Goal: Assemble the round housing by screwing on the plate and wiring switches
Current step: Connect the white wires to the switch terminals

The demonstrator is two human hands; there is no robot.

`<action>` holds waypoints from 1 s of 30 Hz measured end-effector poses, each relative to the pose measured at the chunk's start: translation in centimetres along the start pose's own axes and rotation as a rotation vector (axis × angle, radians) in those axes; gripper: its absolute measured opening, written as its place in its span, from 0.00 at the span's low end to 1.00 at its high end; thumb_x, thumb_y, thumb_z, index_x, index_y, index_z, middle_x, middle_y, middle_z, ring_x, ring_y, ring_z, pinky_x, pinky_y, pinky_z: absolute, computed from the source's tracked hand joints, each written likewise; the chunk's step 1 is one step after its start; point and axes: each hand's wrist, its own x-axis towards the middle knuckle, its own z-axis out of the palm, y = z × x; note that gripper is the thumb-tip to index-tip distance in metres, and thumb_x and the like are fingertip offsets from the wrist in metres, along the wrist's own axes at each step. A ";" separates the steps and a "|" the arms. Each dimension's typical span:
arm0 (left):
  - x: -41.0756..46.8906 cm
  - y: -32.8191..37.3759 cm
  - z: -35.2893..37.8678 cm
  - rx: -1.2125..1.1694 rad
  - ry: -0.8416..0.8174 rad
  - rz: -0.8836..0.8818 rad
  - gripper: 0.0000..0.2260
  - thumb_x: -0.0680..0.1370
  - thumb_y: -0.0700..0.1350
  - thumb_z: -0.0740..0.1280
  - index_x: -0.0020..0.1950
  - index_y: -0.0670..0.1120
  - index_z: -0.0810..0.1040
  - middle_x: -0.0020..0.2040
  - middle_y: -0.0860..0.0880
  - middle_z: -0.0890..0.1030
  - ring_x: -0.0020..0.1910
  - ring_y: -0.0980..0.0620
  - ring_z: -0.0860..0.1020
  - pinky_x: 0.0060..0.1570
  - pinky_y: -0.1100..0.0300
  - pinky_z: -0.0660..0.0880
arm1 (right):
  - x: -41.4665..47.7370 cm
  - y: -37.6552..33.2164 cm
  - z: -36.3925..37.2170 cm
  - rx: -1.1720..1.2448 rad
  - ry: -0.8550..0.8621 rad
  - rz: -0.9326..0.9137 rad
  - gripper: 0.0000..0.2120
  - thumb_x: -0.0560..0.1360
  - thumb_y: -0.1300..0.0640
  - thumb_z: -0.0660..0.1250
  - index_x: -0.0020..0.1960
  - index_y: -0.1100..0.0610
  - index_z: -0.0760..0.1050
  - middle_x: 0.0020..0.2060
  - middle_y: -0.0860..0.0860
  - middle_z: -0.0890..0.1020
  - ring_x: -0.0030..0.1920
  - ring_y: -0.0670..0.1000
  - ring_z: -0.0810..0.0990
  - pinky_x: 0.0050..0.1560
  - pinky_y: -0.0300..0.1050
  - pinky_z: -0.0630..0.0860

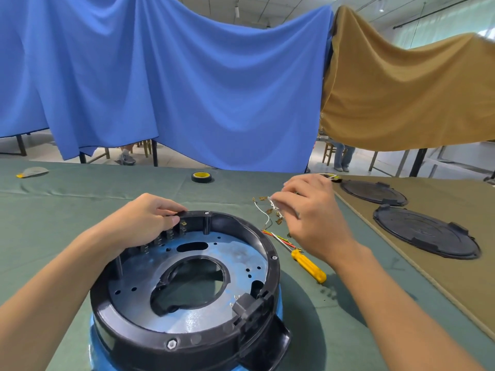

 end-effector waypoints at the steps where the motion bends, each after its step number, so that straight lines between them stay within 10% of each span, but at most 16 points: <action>1: 0.0 0.0 0.0 -0.006 -0.006 -0.008 0.10 0.82 0.40 0.64 0.58 0.52 0.82 0.51 0.51 0.83 0.58 0.39 0.80 0.58 0.50 0.75 | 0.3 -0.6 -0.4 0.034 -0.001 -0.003 0.05 0.73 0.61 0.69 0.44 0.57 0.83 0.38 0.51 0.81 0.43 0.56 0.78 0.54 0.47 0.65; 10: -0.5 -0.4 -0.1 -0.098 0.006 -0.072 0.08 0.81 0.41 0.67 0.54 0.52 0.83 0.47 0.53 0.84 0.50 0.51 0.79 0.46 0.60 0.70 | 1.8 -5.2 -2.1 0.517 -0.188 0.274 0.05 0.73 0.58 0.72 0.48 0.56 0.85 0.33 0.46 0.85 0.33 0.40 0.81 0.39 0.29 0.73; 16: -1.5 -1.5 -1.1 -0.130 -0.073 0.033 0.09 0.81 0.44 0.67 0.56 0.55 0.83 0.49 0.55 0.86 0.52 0.58 0.82 0.58 0.59 0.74 | 2.0 -7.3 -2.0 0.602 -0.387 0.331 0.12 0.74 0.54 0.72 0.57 0.53 0.80 0.32 0.43 0.85 0.34 0.41 0.80 0.54 0.48 0.75; 30: -2.6 -3.9 -0.2 -0.512 -0.134 0.062 0.11 0.80 0.41 0.67 0.49 0.54 0.87 0.46 0.52 0.87 0.47 0.53 0.84 0.50 0.59 0.77 | 7.8 -11.8 -1.8 1.162 -0.753 0.666 0.11 0.74 0.67 0.69 0.56 0.60 0.76 0.37 0.57 0.84 0.32 0.50 0.79 0.33 0.41 0.78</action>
